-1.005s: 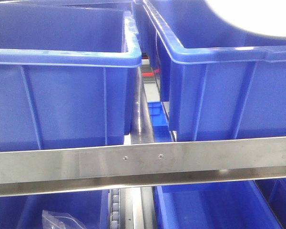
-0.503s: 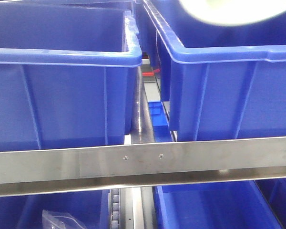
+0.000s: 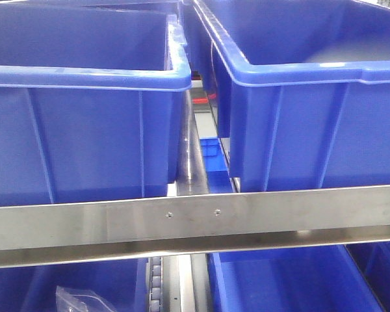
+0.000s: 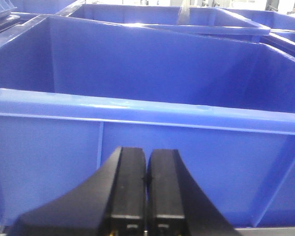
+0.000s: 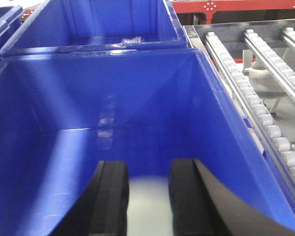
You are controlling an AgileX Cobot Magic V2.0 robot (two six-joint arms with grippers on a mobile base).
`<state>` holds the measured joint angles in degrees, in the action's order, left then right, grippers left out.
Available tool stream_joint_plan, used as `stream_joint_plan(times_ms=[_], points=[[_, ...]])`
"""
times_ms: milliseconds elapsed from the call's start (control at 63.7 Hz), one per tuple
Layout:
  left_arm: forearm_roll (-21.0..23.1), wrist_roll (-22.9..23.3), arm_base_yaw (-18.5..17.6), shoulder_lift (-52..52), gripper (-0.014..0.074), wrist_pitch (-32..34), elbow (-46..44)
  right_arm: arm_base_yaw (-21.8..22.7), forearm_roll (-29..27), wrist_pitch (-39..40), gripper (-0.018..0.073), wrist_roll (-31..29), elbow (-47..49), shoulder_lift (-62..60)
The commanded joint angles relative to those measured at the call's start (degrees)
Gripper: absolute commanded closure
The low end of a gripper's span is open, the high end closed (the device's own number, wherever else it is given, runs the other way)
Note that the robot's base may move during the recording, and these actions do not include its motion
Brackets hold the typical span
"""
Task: Place green plate on second shelf with right arm
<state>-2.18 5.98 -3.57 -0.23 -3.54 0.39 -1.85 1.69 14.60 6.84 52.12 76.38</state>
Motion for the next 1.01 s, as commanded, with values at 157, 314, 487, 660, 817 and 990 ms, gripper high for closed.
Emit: stream_joint_plan(times_ms=[157,314,487,660,817,990], points=[[0.2,0.2,0.0,-1.0,0.0465,4.7,2.3,-5.0,0.2,-7.6,0.0533,0.1,2.0,-7.6],[0.2,0.2,0.0,-1.0,0.0465,4.7,2.3,-8.1,0.2,-8.2,0.0538,0.1,-2.4,-14.4],[0.2,0.2,0.0,-1.0,0.0465,4.7,2.3,-8.5,0.2,-1.8,0.0529,0.1,-11.6,-25.7],[0.2,0.2,0.0,-1.0,0.0465,4.7,2.3,-8.5,0.2,-1.3,0.0529,0.1,-18.2,-34.0],[0.2,0.2,0.0,-1.0,0.0465,4.7,2.3,-8.5,0.2,-1.5,0.0529,0.1,-20.7,-36.7],[0.2,0.2,0.0,-1.0,0.0465,4.7,2.3,-8.7,1.0,-8.7,0.0529,0.0,-21.7,-37.7]])
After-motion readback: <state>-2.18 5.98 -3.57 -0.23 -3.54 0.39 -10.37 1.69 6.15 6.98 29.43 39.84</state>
